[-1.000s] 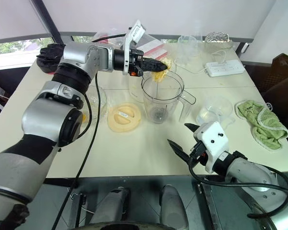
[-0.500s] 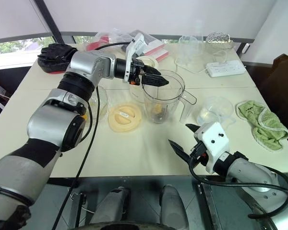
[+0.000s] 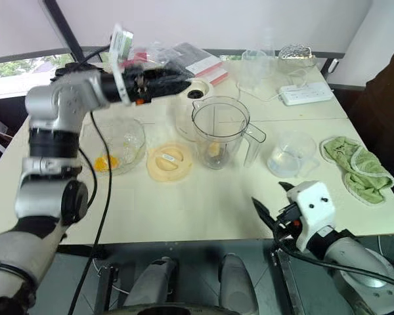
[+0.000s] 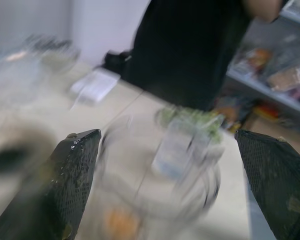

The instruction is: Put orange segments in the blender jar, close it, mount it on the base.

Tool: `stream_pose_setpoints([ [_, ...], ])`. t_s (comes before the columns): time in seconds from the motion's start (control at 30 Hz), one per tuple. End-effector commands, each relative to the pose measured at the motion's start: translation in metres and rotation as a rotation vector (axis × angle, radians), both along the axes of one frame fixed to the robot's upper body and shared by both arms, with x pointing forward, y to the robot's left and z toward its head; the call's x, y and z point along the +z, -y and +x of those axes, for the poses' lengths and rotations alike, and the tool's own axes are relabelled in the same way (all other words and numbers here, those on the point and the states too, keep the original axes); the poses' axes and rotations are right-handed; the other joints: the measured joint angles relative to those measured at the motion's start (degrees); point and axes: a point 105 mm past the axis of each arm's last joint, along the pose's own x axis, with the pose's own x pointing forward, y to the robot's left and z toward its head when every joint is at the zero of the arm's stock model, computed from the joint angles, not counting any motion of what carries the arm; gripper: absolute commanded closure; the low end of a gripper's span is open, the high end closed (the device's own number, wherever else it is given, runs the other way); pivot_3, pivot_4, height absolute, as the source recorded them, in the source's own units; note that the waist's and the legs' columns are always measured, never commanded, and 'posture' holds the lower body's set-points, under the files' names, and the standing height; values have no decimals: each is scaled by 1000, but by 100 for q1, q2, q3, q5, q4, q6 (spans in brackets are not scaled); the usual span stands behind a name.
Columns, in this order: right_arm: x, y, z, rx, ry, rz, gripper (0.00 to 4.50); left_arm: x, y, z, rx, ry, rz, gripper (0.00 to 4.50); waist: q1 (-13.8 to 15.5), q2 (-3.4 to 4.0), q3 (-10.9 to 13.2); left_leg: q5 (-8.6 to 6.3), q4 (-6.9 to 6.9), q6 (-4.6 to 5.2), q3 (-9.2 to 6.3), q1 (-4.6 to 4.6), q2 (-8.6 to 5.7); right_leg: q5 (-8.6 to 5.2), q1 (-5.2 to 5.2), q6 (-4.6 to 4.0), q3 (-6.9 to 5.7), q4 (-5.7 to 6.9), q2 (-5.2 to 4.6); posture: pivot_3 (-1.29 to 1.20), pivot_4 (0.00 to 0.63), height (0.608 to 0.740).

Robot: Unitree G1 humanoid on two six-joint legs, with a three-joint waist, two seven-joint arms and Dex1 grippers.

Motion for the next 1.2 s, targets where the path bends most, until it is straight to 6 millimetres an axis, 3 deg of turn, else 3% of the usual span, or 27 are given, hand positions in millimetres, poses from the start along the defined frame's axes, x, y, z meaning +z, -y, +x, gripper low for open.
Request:
stream_pose_setpoints([
  [0.03, 6, 24, 5, -131, 86, -23, 577, -35, -14, -31, 17, 112, 166, 37, -24, 7, -7, 0, -2, 0, 1, 1, 0, 0, 2, 0, 0, -8, 0, 0, 150, 740],
  [0.07, 3, 28, 6, -159, 92, -17, 577, -50, -17, -42, 14, 106, 189, 37, -20, 10, -9, 0, -8, 0, 5, 8, 1, 0, 5, -1, 5, -10, -2, 0, 150, 740],
  [0.17, 0, 41, 10, -213, 112, -12, 577, -69, -15, -58, 25, 72, 172, 37, 18, 5, -6, -1, -10, 0, 7, 9, 1, -1, 5, -3, 10, -10, -2, 0, 150, 740],
  [0.4, -6, 72, 35, -386, 181, -38, 577, -97, -5, -70, 67, 32, 153, 37, 90, 8, -8, -1, 3, 1, 8, 37, 0, -13, 44, -32, 8, -21, -2, 0, 150, 740],
  [0.57, -31, 84, 50, -430, 101, -113, 577, -102, 1, -71, 62, 54, 172, 37, 67, 8, -8, -1, -5, 1, 10, 45, 0, -13, 45, -31, 8, -18, -1, 0, 150, 740],
  [1.2, -41, 114, 77, -624, 131, -39, 577, -116, -12, -78, 92, 58, 245, 37, -24, 13, -8, -1, -18, 1, 13, 58, 1, -14, 48, -30, 10, -17, -1, 0, 150, 740],
])
